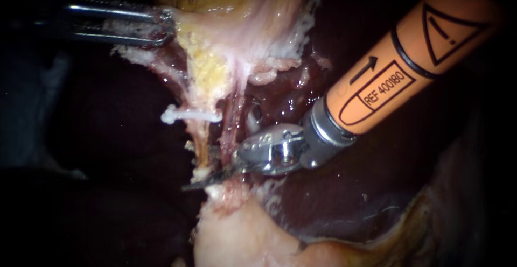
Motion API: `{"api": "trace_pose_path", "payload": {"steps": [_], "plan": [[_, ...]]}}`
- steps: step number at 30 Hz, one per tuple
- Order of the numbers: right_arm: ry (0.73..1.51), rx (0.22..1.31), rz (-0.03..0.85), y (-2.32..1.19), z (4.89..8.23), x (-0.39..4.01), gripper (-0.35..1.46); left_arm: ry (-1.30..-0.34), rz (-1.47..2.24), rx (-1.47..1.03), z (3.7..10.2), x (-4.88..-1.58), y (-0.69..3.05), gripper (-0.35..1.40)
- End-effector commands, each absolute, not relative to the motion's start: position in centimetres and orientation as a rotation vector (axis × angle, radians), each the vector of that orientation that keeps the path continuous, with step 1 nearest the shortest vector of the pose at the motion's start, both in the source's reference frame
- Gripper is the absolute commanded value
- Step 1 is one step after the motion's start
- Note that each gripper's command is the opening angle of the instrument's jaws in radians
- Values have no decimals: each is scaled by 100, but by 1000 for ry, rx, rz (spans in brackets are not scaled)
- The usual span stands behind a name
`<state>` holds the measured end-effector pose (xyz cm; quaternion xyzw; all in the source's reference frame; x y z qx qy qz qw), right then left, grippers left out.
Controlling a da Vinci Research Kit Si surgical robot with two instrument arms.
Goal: Go to the cutting position left tube
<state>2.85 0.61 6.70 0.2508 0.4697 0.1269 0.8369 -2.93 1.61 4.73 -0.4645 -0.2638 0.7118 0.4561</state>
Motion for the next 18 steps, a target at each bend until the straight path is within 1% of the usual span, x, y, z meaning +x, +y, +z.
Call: {"api": "trace_pose_path", "payload": {"steps": [1,7,10,18], "plan": [[994,531,268,61,670,284,128,-650,1755,-1145,473,-293,161,-35],[995,534,264,61,669,273,133,-650,1755,-1145,473,-293,161,-35],[996,533,263,63,668,261,133,-650,1755,-1145,473,-293,161,-35],[996,528,266,74,663,227,143,-650,1755,-1145,473,-293,161,-35]]}}
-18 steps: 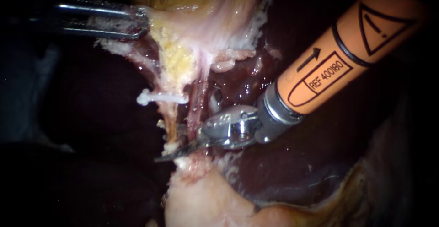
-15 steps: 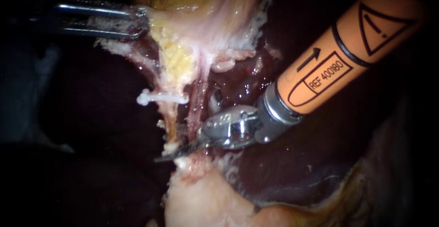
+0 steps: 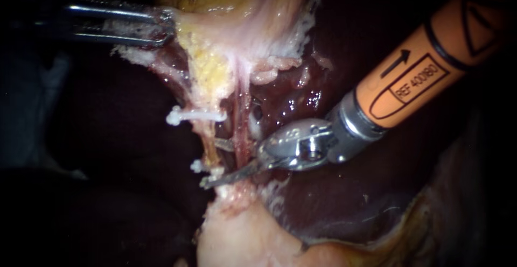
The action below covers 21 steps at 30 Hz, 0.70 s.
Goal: Go to the cutting position left tube
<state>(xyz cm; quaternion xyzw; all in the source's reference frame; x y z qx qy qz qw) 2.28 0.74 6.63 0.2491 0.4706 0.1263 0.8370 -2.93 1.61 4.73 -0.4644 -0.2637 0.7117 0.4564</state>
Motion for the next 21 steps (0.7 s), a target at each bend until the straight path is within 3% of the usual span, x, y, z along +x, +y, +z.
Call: {"api": "trace_pose_path", "payload": {"steps": [1,21], "plan": [[1000,530,265,73,661,222,143,-650,1755,-1145,473,-293,161,-35],[1038,607,233,73,617,170,144,-652,1756,-1146,472,-291,160,-35]]}}
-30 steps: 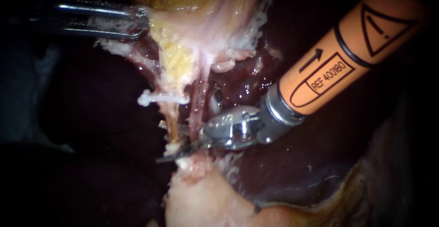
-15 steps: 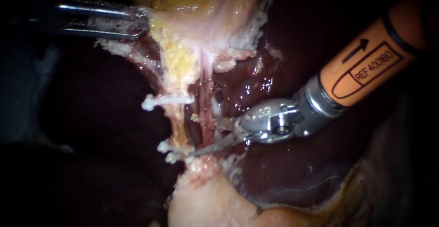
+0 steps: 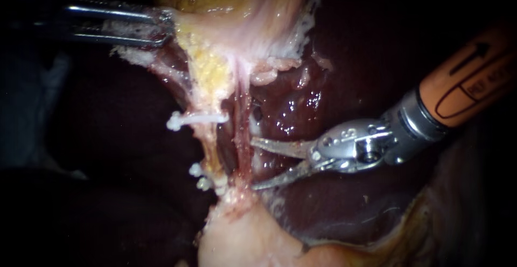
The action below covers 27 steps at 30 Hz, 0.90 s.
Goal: Go to the cutting position left tube
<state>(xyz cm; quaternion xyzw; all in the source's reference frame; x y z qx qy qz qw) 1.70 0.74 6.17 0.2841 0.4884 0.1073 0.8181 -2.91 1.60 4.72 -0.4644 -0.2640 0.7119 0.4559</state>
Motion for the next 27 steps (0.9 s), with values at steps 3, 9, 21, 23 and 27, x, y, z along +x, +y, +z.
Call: {"api": "trace_pose_path", "payload": {"steps": [3,9,21,23,27], "plan": [[1052,624,243,76,606,165,144,-652,1756,-1146,472,-291,160,-35],[1067,636,249,74,597,169,144,-652,1756,-1146,472,-291,160,-35],[1065,662,259,64,616,206,144,-652,1756,-1146,472,-291,160,-35],[1062,678,258,63,623,210,143,-652,1756,-1146,472,-291,160,-35],[1057,674,277,64,640,214,143,-652,1756,-1146,472,-291,160,-35]]}}
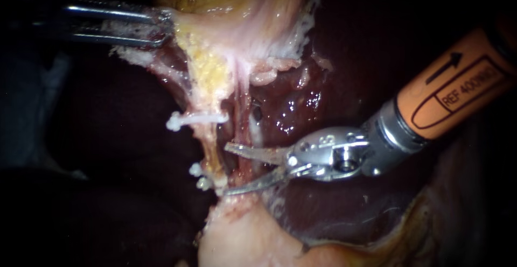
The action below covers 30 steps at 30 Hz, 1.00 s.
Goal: Go to the cutting position left tube
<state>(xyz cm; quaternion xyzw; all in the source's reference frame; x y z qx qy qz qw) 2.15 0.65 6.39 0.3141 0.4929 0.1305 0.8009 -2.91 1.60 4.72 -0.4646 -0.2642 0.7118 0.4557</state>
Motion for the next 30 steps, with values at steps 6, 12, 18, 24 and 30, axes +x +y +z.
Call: {"api": "trace_pose_path", "payload": {"steps": [6,12,18,24,30], "plan": [[1049,674,291,76,661,213,143,-652,1756,-1146,472,-291,160,-35],[1048,670,295,85,673,220,143,-652,1756,-1146,472,-291,161,-35],[1047,673,293,85,679,232,143,-651,1755,-1146,473,-292,161,-35],[1048,684,284,82,683,248,144,-651,1755,-1146,473,-292,161,-35],[1065,707,278,77,682,262,144,-651,1755,-1146,473,-293,161,-35]]}}
